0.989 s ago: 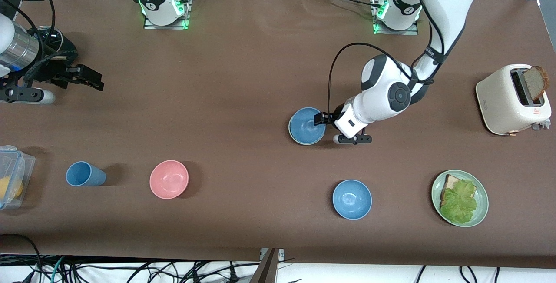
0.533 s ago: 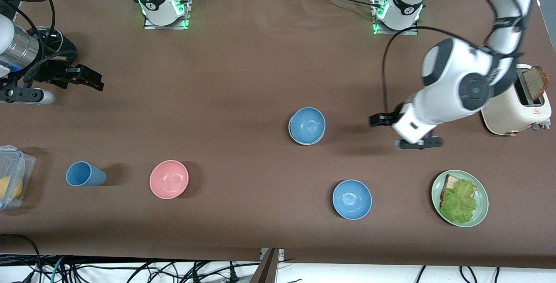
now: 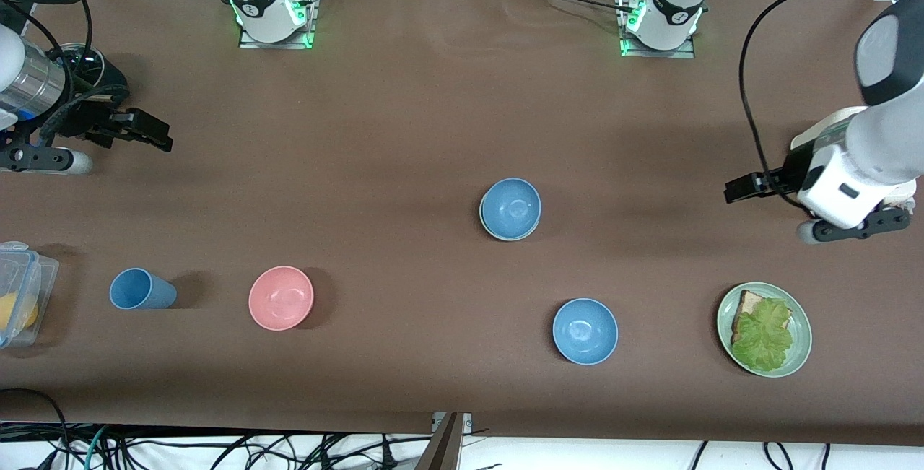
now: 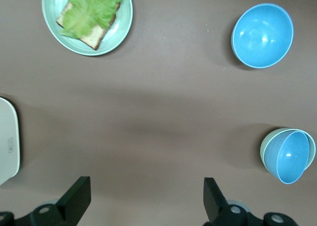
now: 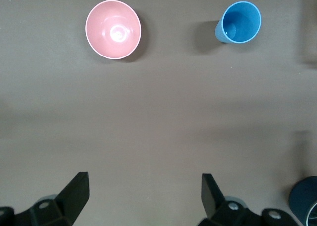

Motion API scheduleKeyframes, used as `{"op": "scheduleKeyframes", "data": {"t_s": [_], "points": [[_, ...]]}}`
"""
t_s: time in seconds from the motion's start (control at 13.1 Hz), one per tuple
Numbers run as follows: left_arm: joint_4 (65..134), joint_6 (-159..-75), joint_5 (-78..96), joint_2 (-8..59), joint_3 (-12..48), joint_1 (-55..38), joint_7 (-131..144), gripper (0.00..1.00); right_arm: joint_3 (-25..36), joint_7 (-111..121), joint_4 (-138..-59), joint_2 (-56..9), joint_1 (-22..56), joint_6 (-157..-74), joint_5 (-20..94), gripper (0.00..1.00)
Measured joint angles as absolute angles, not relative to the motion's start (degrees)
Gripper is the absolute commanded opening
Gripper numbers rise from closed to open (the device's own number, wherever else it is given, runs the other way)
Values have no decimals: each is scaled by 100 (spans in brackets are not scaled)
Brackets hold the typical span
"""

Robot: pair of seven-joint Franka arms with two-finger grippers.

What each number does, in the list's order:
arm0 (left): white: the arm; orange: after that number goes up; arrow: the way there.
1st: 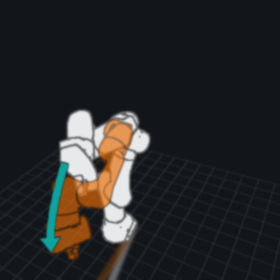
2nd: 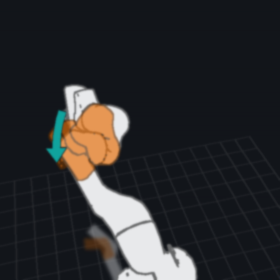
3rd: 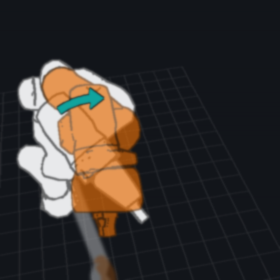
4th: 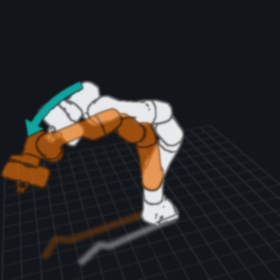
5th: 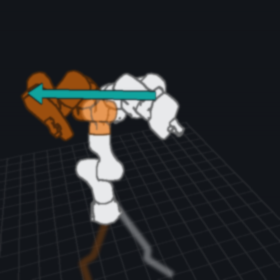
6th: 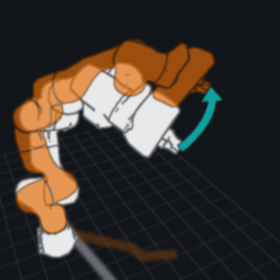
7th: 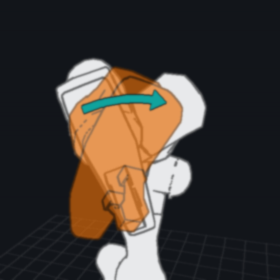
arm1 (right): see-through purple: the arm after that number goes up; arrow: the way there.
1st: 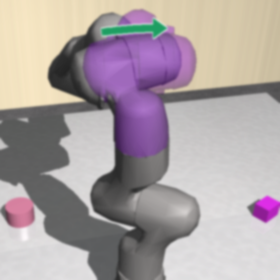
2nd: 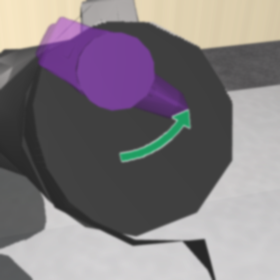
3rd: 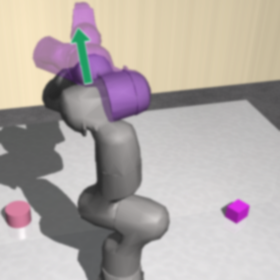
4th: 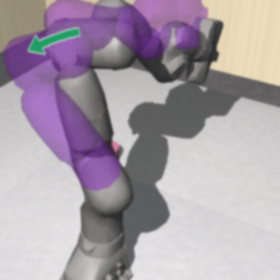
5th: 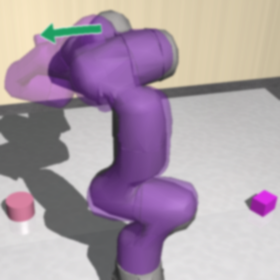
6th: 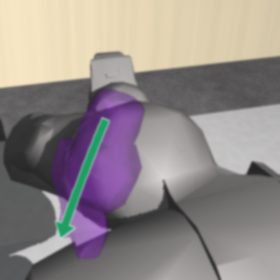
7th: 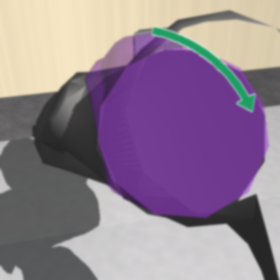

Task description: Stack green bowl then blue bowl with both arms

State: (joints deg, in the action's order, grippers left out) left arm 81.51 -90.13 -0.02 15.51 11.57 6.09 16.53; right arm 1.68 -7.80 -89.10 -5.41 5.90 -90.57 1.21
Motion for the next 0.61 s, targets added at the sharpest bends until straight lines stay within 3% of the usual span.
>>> {"op": "scheduleKeyframes", "data": {"t_s": [0.15,0.38,0.61], "points": [[8610,-9305,-3,1179,1012,483,1637,100,169,-780,-8910,-541,590,-9062,121,100],[9847,-10129,-2,432,435,-191,1638,100,170,-780,-8912,-546,591,-9312,121,100],[10267,-10406,-2,31,302,-199,1638,100,170,-780,-8912,-555,593,-9642,121,100]]}}
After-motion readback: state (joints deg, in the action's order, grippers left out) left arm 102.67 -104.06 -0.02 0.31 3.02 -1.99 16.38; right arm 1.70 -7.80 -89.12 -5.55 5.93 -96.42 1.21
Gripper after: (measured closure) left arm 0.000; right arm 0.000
